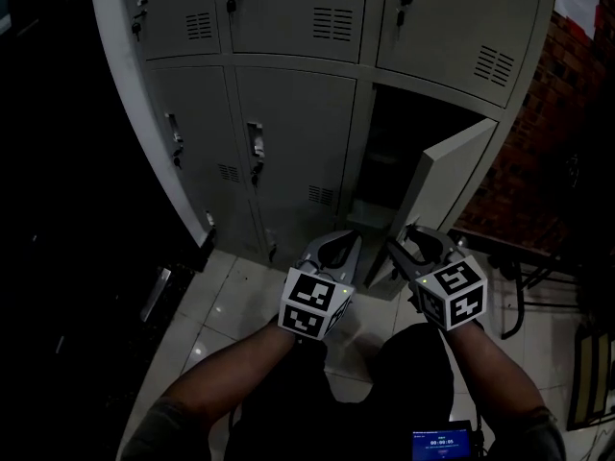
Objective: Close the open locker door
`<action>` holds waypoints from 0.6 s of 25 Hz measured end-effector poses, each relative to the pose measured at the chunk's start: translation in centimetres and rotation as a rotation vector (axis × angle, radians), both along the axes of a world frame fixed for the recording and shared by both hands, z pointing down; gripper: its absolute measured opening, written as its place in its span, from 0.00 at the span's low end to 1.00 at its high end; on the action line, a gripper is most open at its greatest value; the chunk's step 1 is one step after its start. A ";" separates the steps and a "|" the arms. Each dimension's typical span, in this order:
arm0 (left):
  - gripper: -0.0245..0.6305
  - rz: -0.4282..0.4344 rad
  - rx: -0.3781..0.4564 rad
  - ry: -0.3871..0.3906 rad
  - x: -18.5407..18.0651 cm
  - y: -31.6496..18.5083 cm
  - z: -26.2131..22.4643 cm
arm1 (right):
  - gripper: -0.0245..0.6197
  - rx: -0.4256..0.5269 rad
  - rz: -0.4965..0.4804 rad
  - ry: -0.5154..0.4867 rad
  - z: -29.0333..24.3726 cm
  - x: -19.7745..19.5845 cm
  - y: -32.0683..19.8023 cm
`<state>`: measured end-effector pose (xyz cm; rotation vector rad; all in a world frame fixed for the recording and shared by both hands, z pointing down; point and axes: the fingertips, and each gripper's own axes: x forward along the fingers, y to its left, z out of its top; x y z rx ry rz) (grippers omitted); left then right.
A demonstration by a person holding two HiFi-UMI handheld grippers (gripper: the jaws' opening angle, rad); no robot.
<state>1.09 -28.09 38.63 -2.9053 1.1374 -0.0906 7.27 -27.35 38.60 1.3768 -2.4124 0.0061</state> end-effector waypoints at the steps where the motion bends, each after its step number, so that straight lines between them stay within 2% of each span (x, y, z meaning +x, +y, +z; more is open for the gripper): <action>1: 0.03 -0.006 0.000 0.000 -0.3 -0.3 0.1 | 0.30 -0.002 0.003 -0.006 0.0 -0.3 -0.5; 15: 0.03 -0.082 0.000 0.015 -3.4 -4.6 0.4 | 0.24 0.001 0.023 -0.004 0.3 -2.9 -7.0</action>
